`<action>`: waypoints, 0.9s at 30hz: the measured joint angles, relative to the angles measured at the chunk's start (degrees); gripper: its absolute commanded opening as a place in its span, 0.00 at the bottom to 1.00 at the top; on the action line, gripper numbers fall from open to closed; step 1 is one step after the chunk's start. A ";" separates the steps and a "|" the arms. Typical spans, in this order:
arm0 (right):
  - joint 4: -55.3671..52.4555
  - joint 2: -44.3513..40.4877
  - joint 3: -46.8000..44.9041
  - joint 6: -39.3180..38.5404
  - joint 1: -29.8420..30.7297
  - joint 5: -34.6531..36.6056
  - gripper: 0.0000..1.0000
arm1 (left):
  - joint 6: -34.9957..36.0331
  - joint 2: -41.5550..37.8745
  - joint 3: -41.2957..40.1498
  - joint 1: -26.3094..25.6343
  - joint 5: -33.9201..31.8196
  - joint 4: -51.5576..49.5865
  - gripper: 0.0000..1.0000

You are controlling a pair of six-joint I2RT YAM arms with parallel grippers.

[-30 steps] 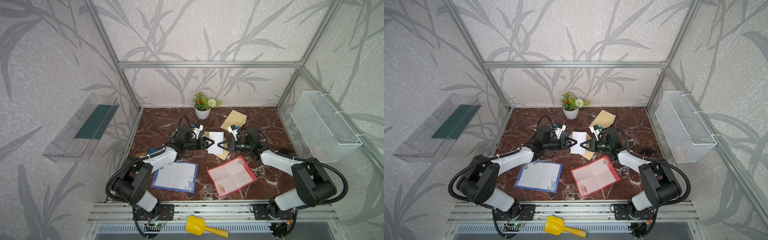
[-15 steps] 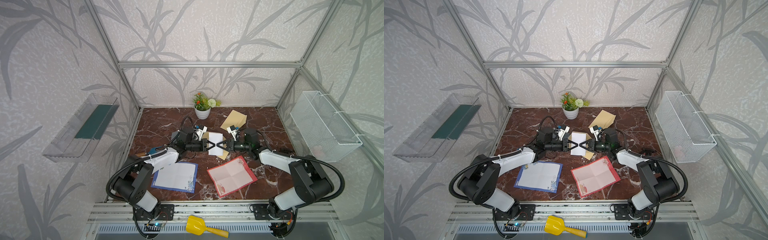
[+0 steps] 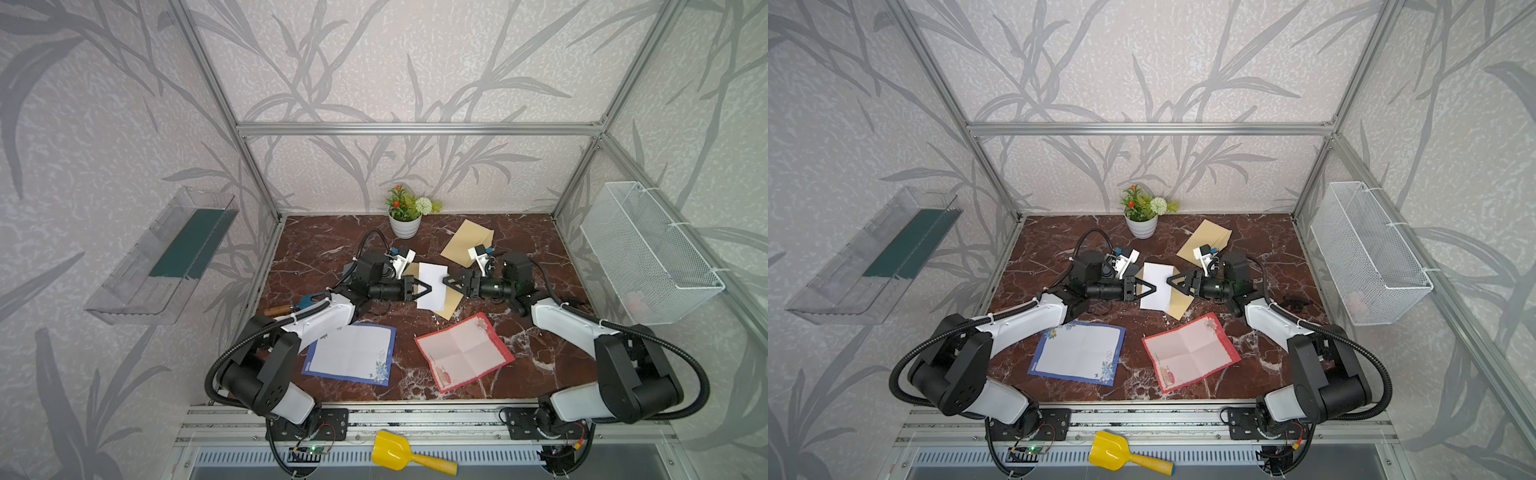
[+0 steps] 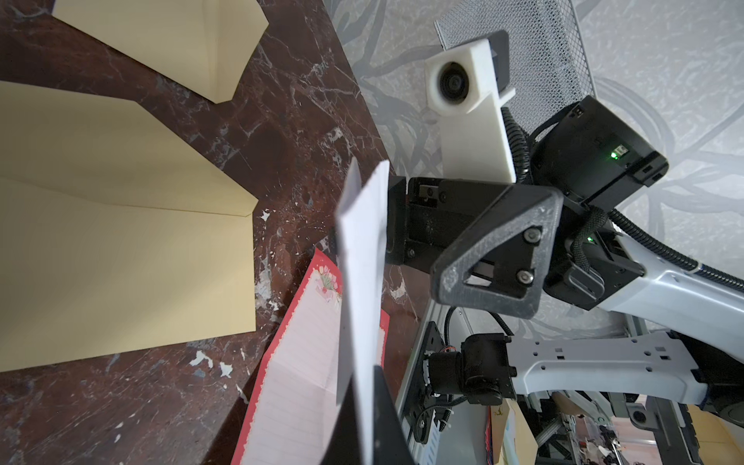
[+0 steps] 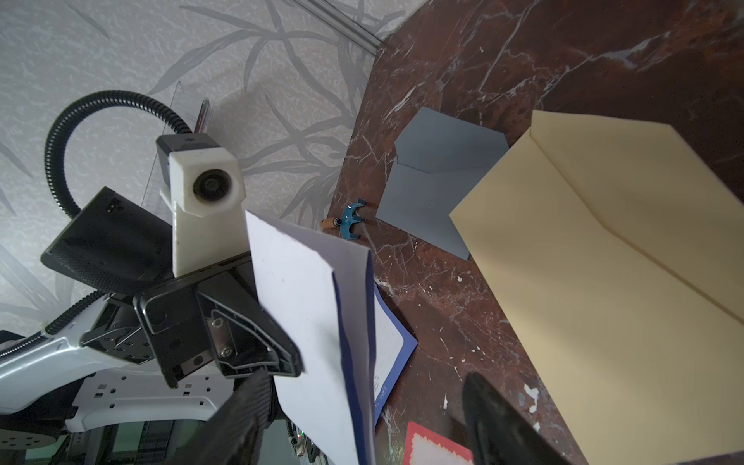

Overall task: Fold the letter paper in half and place it into the envelope
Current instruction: Adjust the letter paper.

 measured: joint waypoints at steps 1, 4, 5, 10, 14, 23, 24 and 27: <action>0.72 0.13 0.00 0.20 0.37 -0.24 0.82 | 0.00 0.00 0.00 0.00 0.31 0.00 0.00; 2.32 0.61 0.00 0.48 2.32 -0.79 0.83 | 0.00 -0.17 0.02 0.00 0.83 0.00 0.00; 2.89 0.87 0.00 0.66 3.15 -1.05 0.83 | 0.00 -0.26 0.02 0.00 0.98 0.00 0.00; 7.67 3.52 0.00 3.19 5.75 -2.36 0.81 | -0.02 -0.52 0.04 0.00 1.31 0.17 0.00; 14.99 5.60 -0.79 7.32 5.88 -3.72 0.69 | -0.02 -0.52 0.04 0.00 1.42 0.17 0.00; 25.51 7.37 -2.56 13.81 5.86 -6.23 0.50 | -0.11 -0.52 0.04 0.96 1.42 0.20 0.00; 25.53 7.37 -2.56 13.88 5.86 -6.25 0.50 | -0.11 -0.52 0.04 1.11 1.42 0.20 0.00; 24.72 7.02 -2.56 13.40 5.86 -6.23 0.48 | -0.09 -0.52 0.04 1.55 1.36 0.13 0.00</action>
